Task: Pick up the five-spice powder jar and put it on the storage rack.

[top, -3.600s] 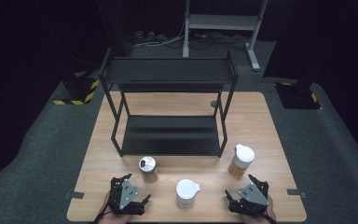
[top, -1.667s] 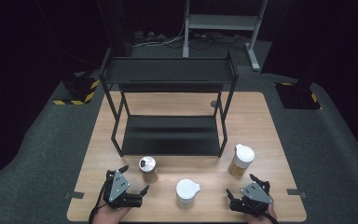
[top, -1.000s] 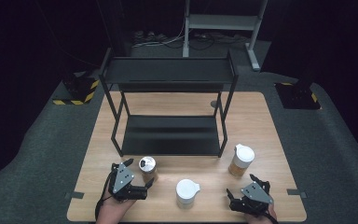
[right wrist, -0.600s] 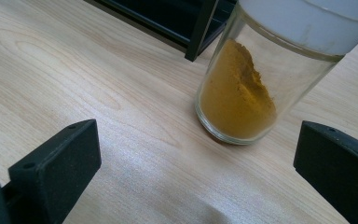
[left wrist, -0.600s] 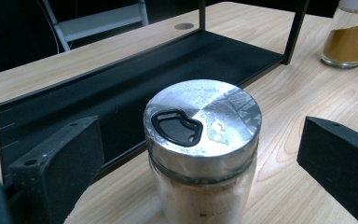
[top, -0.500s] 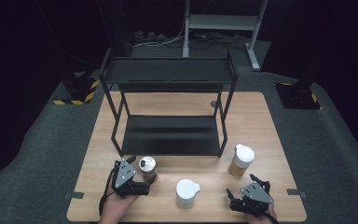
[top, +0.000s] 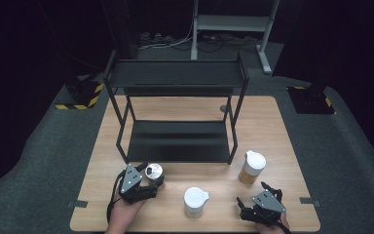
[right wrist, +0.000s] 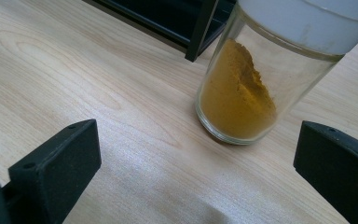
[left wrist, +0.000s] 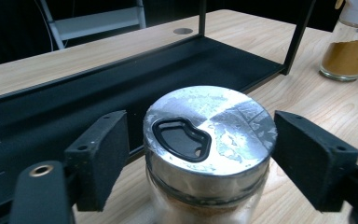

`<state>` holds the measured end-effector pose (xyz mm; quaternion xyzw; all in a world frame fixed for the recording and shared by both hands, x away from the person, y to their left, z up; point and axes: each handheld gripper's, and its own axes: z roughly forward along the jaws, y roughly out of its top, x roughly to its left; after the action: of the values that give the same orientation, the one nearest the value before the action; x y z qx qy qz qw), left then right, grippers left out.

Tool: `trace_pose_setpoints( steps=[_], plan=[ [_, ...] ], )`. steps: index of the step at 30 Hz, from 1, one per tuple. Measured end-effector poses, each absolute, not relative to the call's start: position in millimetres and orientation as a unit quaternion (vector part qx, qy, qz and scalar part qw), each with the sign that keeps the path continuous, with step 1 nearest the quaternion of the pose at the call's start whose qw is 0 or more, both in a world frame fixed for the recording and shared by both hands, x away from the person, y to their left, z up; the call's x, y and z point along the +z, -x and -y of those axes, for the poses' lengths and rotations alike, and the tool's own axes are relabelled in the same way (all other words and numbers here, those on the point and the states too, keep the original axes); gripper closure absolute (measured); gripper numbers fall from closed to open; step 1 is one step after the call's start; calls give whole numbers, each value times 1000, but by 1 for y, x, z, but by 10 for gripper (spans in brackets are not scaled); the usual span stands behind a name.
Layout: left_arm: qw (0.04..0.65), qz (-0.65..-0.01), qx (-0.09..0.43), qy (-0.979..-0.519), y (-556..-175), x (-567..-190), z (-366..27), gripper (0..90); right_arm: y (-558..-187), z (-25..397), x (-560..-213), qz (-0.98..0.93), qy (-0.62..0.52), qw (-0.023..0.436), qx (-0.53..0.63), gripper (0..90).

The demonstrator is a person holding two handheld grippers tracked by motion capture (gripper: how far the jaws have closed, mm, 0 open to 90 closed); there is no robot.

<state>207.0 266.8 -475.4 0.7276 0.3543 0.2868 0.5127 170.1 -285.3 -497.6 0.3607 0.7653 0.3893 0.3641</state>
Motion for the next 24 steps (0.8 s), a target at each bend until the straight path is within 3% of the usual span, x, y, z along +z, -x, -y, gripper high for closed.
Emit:
trace_pose_setpoints(
  steps=[11, 24],
  plan=[
    [519, -351, 282, -727, -207, -478, -268, 331, -170, 285, -498, -766, -360, 364, 389, 0],
    [524, -357, 282, -720, -206, -480, -267, 349, -171, 286, -497, -767, -358, 362, 390, 0]
  ],
)
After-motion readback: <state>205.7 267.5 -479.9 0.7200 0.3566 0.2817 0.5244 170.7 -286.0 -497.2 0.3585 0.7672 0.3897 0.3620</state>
